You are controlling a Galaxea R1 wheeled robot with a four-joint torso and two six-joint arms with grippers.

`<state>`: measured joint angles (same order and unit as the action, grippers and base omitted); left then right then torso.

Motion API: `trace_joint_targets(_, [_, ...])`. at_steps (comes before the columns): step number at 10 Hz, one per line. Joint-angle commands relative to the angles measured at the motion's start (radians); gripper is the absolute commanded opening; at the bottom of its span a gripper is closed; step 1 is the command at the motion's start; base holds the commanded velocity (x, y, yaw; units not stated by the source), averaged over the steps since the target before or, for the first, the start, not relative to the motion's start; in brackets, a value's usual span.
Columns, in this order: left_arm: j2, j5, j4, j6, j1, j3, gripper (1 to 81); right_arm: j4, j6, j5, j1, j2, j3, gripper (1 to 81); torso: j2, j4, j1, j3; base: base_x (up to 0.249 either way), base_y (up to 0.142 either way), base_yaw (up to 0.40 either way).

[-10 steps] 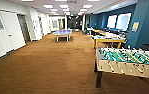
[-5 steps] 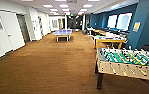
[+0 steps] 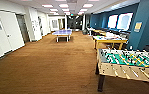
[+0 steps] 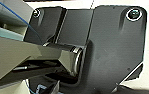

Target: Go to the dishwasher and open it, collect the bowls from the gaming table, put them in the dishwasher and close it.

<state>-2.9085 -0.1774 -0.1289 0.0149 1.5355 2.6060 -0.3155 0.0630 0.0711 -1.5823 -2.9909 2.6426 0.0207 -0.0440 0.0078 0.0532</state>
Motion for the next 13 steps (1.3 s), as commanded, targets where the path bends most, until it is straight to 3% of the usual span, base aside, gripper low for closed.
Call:
trace_joint_targets(1, [0.008,0.044,-0.003,-0.001,-0.044,-0.001,81.1,-0.011,-0.005,-0.045,0.031,0.004,-0.003,81.1,0.0,0.0,0.0,0.0,0.116,0.0,0.0])
trace_joint_targets(13, [0.008,0.043,-0.003,-0.001,-0.044,-0.001,81.1,-0.005,-0.003,-0.043,0.026,0.004,-0.003,81.1,0.0,0.0,0.0,0.0,0.14,0.0,0.0])
